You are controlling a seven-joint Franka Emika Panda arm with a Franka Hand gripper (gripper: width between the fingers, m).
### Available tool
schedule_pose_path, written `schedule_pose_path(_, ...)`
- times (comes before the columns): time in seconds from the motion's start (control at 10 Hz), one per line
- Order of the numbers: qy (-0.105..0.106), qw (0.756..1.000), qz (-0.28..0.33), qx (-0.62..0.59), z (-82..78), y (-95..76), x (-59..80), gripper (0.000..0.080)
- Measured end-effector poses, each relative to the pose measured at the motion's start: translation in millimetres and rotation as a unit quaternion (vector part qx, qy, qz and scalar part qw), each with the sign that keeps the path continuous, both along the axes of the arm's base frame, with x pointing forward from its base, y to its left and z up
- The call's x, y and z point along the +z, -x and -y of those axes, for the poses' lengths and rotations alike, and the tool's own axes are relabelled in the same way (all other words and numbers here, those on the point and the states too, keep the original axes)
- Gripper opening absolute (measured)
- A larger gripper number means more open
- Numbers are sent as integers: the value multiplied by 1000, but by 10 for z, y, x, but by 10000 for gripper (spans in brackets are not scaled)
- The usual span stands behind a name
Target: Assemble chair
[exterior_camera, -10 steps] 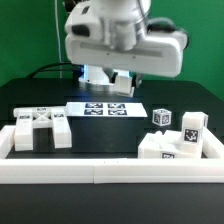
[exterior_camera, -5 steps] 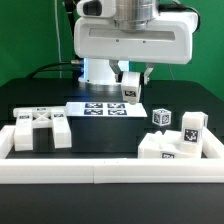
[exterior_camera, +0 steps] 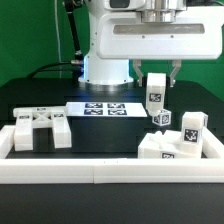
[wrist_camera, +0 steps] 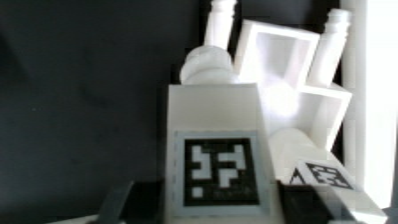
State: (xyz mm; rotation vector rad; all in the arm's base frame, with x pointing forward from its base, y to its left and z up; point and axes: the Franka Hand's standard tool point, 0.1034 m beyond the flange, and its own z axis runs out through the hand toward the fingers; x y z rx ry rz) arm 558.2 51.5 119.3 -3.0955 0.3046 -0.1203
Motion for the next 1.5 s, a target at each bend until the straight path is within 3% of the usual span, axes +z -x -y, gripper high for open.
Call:
schedule_pose_path(0.5, 4, 1000, 19, 6, -29, -121, -30, 290)
schedule_pose_path(0.6, 8, 998, 56, 8, -35, -217, -11, 290)
schedule_pose_path(1.0, 26, 983, 182, 20, -72, -216, -48, 290)
schedule_pose_path(1.5, 47, 981, 174, 70, 51, -307, -130, 290)
